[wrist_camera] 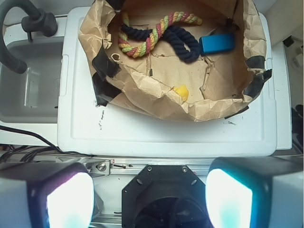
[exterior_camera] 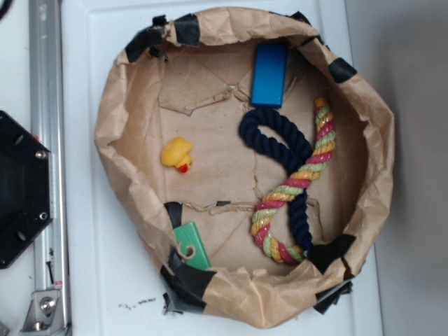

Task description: Grab the yellow duck.

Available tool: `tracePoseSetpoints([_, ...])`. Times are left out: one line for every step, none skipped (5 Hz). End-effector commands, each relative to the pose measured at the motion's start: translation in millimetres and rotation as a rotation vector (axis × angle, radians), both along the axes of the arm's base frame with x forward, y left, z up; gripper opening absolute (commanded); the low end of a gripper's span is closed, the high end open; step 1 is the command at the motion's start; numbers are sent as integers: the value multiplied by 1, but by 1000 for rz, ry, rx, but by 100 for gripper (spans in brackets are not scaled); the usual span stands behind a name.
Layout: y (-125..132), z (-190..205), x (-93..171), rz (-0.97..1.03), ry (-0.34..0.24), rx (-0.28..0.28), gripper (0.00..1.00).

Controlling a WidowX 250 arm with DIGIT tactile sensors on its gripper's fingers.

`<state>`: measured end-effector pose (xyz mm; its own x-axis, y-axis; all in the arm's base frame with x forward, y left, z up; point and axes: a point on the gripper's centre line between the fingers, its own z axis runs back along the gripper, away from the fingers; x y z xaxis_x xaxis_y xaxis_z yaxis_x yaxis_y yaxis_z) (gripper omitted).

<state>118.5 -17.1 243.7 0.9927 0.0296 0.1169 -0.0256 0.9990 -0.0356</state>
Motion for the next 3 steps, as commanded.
tracePoseSetpoints([0, 0, 0, 0, 0, 0, 100])
tracePoseSetpoints([17, -18, 44, 27, -82, 61, 100])
tracePoseSetpoints([28, -39, 74, 140, -153, -25, 100])
